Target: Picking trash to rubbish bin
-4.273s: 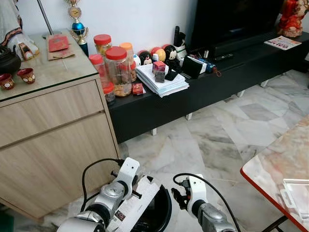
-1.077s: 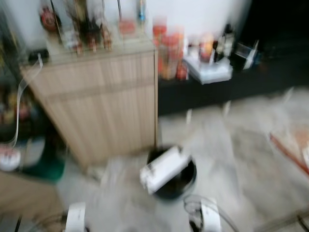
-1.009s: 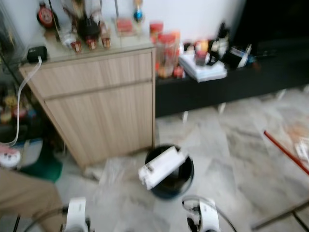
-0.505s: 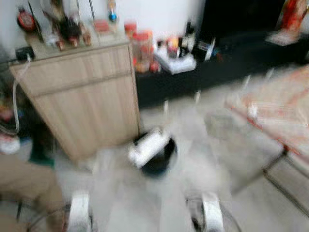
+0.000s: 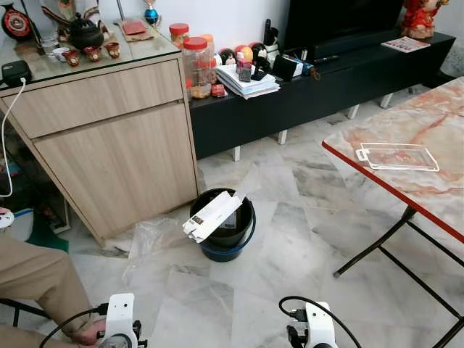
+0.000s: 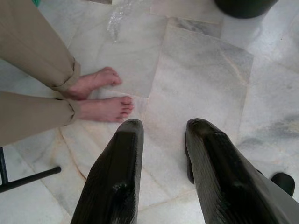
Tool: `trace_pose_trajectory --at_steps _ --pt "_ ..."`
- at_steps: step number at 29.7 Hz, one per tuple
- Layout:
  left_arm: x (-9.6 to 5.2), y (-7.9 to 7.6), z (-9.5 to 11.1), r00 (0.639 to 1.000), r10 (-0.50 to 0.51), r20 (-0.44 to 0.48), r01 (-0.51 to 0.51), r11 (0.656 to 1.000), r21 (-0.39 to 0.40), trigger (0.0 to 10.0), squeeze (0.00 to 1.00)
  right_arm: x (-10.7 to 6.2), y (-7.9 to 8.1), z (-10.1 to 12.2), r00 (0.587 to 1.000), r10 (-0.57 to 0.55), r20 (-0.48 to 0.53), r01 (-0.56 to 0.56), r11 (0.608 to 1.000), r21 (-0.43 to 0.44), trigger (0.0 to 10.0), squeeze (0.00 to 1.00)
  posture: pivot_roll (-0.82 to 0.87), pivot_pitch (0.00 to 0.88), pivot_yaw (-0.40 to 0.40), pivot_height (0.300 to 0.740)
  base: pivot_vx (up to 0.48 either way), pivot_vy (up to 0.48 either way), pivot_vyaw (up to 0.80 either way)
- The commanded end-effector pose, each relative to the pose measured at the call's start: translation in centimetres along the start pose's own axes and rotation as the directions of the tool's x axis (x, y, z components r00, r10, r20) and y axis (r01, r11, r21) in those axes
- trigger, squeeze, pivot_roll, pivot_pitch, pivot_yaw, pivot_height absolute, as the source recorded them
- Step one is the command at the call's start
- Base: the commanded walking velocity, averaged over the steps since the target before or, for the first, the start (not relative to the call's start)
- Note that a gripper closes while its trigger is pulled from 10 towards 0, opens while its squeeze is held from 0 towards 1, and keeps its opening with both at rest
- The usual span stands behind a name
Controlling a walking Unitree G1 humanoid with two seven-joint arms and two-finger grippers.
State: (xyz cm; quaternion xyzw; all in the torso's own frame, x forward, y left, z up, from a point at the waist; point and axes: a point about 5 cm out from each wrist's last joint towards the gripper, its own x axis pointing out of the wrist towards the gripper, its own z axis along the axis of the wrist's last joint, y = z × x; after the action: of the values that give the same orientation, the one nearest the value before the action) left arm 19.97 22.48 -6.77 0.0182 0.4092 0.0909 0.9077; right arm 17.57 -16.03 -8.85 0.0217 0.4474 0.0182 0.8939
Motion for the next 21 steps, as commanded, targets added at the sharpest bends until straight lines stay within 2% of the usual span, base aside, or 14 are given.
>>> trace_pose_trajectory --at_steps 1,4,21 --pt "-0.01 0.16 -0.07 1.000 0.002 -0.007 -0.002 1.000 0.008 10.0 0.00 0.08 0.07 0.38 1.000 -0.002 0.012 0.001 1.000 0.011 10.0 0.00 0.02 0.024 -0.006 0.740 0.000 0.000 0.00" --pt "-0.03 0.25 -0.22 1.000 0.007 -0.014 -0.007 1.000 0.010 10.0 0.00 0.10 0.19 0.37 1.000 0.003 0.010 -0.003 1.000 0.010 10.0 0.00 0.02 0.024 -0.006 0.740 0.000 0.000 0.00" --pt "-0.12 0.55 -0.57 0.999 0.027 -0.024 -0.027 1.000 0.006 10.0 0.00 0.12 0.41 0.23 1.000 0.008 -0.006 -0.008 1.000 -0.004 10.0 0.00 0.03 0.027 -0.009 0.740 0.000 0.000 -0.80"
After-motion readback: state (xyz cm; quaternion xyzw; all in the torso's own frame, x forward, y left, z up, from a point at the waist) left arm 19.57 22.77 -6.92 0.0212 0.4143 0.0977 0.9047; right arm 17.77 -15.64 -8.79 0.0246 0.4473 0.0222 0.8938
